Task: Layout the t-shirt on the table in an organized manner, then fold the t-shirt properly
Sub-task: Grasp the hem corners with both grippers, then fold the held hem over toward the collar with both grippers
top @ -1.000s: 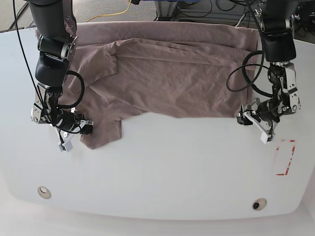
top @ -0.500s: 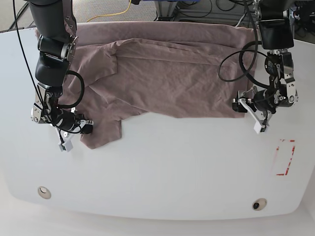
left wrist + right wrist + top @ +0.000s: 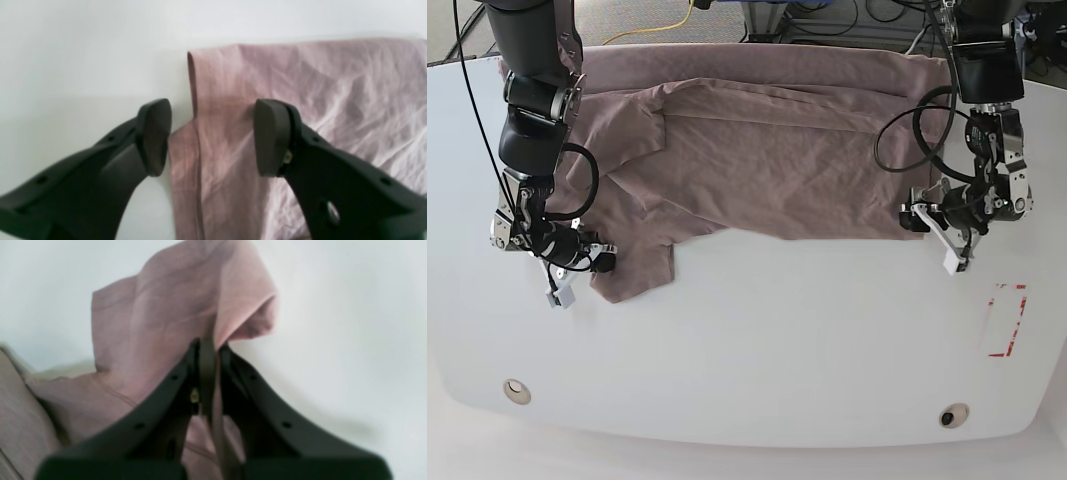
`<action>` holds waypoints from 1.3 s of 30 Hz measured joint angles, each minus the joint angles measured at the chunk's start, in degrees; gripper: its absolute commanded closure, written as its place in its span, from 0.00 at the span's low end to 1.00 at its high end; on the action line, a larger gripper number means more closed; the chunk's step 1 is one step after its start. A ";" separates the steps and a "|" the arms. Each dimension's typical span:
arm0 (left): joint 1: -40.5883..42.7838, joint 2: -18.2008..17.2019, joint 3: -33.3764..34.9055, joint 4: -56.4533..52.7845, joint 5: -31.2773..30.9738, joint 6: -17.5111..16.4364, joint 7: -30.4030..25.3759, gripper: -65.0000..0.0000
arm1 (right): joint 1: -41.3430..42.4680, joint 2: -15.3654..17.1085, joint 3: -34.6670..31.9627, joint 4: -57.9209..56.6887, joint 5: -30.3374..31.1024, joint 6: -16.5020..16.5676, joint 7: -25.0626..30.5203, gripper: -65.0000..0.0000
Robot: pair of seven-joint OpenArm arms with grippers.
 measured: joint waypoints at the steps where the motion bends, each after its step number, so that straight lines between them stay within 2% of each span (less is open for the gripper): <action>1: -0.42 0.26 0.00 -0.50 0.04 0.02 -0.07 0.43 | 0.00 0.02 0.00 0.00 0.00 0.00 0.00 0.98; 8: -1.29 1.36 0.11 -1.38 -0.09 0.00 -0.74 0.45 | 0.00 -0.11 0.00 0.00 0.00 0.00 0.00 0.98; 10: -1.29 1.29 0.11 -1.36 -0.24 -0.02 -0.74 0.52 | 0.00 -0.11 0.02 0.00 0.02 0.00 0.00 0.98; 15: -1.25 1.27 0.11 -1.66 0.11 0.00 -0.63 0.81 | 0.02 -0.15 0.00 0.00 0.02 0.00 0.00 0.98; 23: -0.96 1.31 0.11 -1.79 0.24 0.02 -1.42 0.99 | 0.02 0.02 0.00 0.00 0.13 0.00 -0.02 0.99; 30: -0.79 1.46 0.13 -1.20 0.26 0.09 -4.98 1.00 | -0.42 -0.07 0.00 2.93 0.04 0.00 -1.25 0.99; 39: -0.74 1.44 0.11 7.06 0.35 0.02 -5.68 1.00 | -2.23 -0.46 0.17 18.71 0.17 0.04 -9.92 0.99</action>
